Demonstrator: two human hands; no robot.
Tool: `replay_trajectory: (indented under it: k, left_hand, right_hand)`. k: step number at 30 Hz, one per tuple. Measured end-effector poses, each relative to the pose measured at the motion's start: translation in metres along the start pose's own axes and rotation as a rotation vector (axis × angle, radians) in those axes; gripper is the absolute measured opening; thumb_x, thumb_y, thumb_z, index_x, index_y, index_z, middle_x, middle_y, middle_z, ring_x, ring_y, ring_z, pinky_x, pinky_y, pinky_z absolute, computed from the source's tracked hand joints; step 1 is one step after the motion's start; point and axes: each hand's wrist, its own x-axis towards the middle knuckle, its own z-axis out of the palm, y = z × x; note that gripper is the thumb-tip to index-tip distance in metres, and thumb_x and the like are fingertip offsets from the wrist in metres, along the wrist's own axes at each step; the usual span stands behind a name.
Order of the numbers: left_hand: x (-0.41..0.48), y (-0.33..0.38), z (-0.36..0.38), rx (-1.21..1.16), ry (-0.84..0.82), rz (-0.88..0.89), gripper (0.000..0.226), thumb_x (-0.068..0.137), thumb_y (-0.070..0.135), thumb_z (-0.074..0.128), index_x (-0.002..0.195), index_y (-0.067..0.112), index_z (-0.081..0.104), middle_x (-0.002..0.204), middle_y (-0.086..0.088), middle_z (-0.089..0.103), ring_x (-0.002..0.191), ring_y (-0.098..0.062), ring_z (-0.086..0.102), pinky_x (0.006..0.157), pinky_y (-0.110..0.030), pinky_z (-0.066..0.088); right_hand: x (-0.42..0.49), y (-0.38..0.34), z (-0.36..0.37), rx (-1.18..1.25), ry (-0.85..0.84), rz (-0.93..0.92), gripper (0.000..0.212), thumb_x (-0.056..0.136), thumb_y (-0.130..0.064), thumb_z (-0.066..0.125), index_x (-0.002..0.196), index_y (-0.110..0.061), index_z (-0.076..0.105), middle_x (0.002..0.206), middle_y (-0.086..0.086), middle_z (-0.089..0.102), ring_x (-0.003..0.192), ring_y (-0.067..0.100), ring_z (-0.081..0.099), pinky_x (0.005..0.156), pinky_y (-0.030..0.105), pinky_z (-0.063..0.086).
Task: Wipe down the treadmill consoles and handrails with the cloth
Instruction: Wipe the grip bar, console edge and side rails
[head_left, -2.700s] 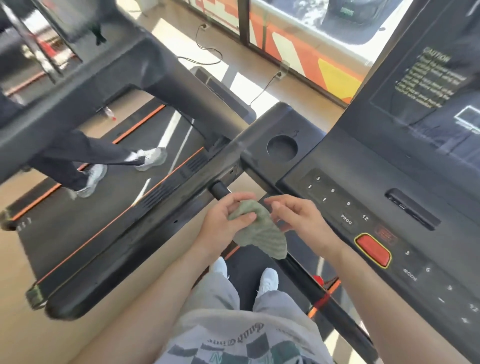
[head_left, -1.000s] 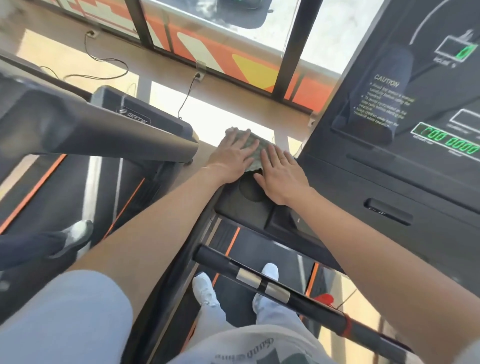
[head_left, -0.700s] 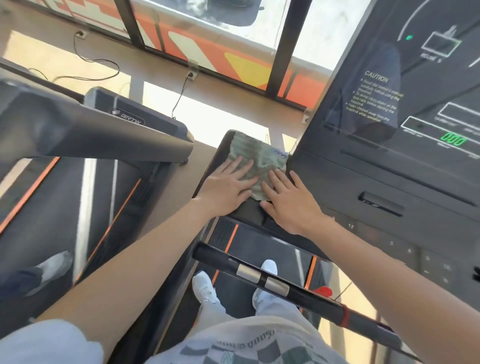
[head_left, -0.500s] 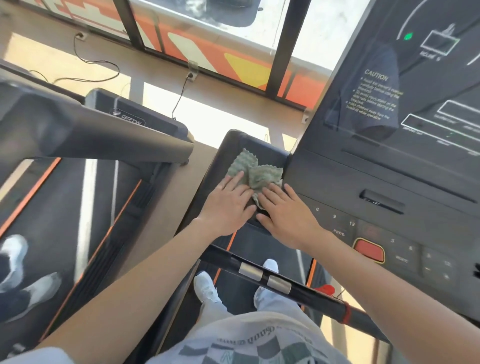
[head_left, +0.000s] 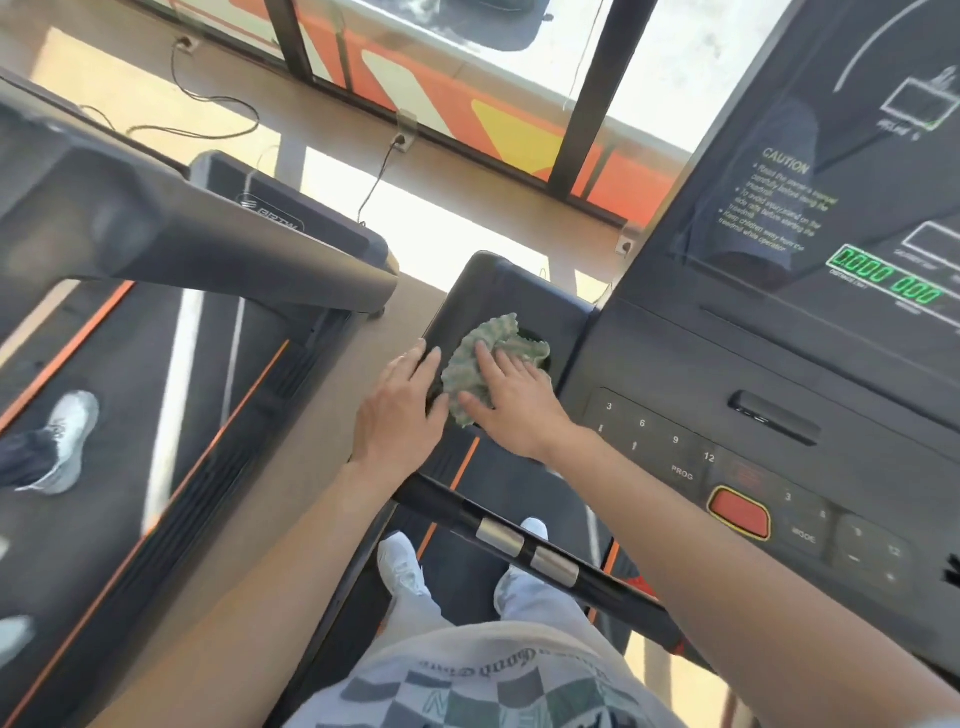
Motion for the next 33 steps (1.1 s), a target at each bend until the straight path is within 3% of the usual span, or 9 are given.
replay_trajectory:
  k: [4,9,11,15,17,20,23,28,33]
  left_hand:
    - [0.000,-0.008,-0.003,-0.043,-0.053,0.025,0.061,0.094,0.022,0.068,0.151,0.017,0.047,0.159,-0.004,0.043,0.145,-0.025,0.040,0.110,-0.047,0.044]
    - [0.004,-0.011,-0.006,-0.014,-0.089,0.020,0.062,0.094,0.022,0.067,0.152,0.022,0.045,0.161,0.002,0.039,0.147,-0.021,0.036,0.107,-0.050,0.047]
    - [0.003,-0.009,-0.007,-0.001,-0.094,0.009,0.061,0.096,0.024,0.066,0.153,0.023,0.044,0.162,0.004,0.038,0.147,-0.020,0.035,0.107,-0.048,0.047]
    - [-0.001,-0.008,-0.009,0.007,-0.092,0.001,0.059,0.099,0.025,0.062,0.154,0.024,0.041,0.163,0.005,0.036,0.149,-0.018,0.033,0.108,-0.046,0.047]
    - [-0.002,-0.007,-0.010,0.007,-0.092,0.006,0.059,0.099,0.025,0.062,0.155,0.023,0.041,0.163,0.005,0.035,0.149,-0.019,0.033,0.107,-0.046,0.048]
    - [-0.001,-0.008,-0.010,0.001,-0.087,0.005,0.059,0.099,0.024,0.062,0.154,0.024,0.042,0.163,0.005,0.036,0.148,-0.019,0.035,0.108,-0.047,0.048]
    - [-0.002,-0.007,-0.008,0.006,-0.081,-0.005,0.059,0.100,0.024,0.061,0.154,0.025,0.041,0.163,0.006,0.035,0.149,-0.018,0.034,0.108,-0.046,0.047]
    - [-0.003,-0.005,-0.007,-0.005,-0.069,-0.012,0.059,0.099,0.023,0.062,0.154,0.024,0.042,0.163,0.005,0.036,0.149,-0.018,0.034,0.108,-0.045,0.047]
    - [-0.002,-0.006,-0.006,-0.028,-0.055,-0.013,0.060,0.097,0.024,0.065,0.153,0.025,0.044,0.162,0.006,0.038,0.148,-0.018,0.037,0.108,-0.045,0.048]
  right_hand:
    - [0.010,-0.017,0.000,0.140,0.012,0.083,0.075,0.103,-0.051,0.032,0.160,-0.011,0.003,0.163,0.019,0.019,0.153,0.032,0.012,0.124,0.043,0.010]
    - [-0.027,0.027,-0.004,-0.285,0.064,-0.259,0.070,0.101,-0.051,0.025,0.153,-0.005,0.033,0.134,0.013,0.056,0.125,0.033,0.052,0.114,0.043,0.030]
    - [-0.032,0.054,-0.012,-0.399,0.094,-0.349,0.070,0.099,-0.052,0.023,0.143,-0.004,0.049,0.123,0.010,0.062,0.117,0.032,0.057,0.112,0.042,0.033]
    - [-0.030,0.079,-0.030,-0.569,0.190,-0.362,0.058,0.104,-0.050,0.027,0.124,-0.010,0.064,0.122,0.006,0.065,0.124,0.028,0.055,0.118,0.042,0.027]
    - [-0.026,0.077,-0.035,-0.625,0.147,-0.283,0.065,0.104,-0.053,0.021,0.132,-0.010,0.060,0.137,0.005,0.059,0.136,0.028,0.046,0.121,0.045,0.022]
    - [-0.014,0.068,-0.035,-0.655,0.040,-0.167,0.076,0.101,-0.059,0.007,0.154,-0.013,0.037,0.162,0.002,0.032,0.153,0.026,0.018,0.125,0.045,0.008]
    - [-0.004,0.060,-0.031,-0.584,-0.007,-0.125,0.073,0.102,-0.060,0.007,0.159,-0.017,0.022,0.167,-0.003,0.016,0.155,0.023,-0.001,0.125,0.043,-0.003]
    - [-0.022,0.052,-0.021,-0.468,-0.017,-0.167,0.060,0.106,-0.046,0.022,0.156,-0.013,0.028,0.162,0.005,0.031,0.154,0.029,0.010,0.124,0.042,0.003]
    - [-0.059,0.033,-0.002,-0.393,-0.055,-0.221,0.074,0.097,-0.054,0.001,0.161,-0.018,0.012,0.168,0.007,0.006,0.154,0.033,0.005,0.125,0.045,0.003]
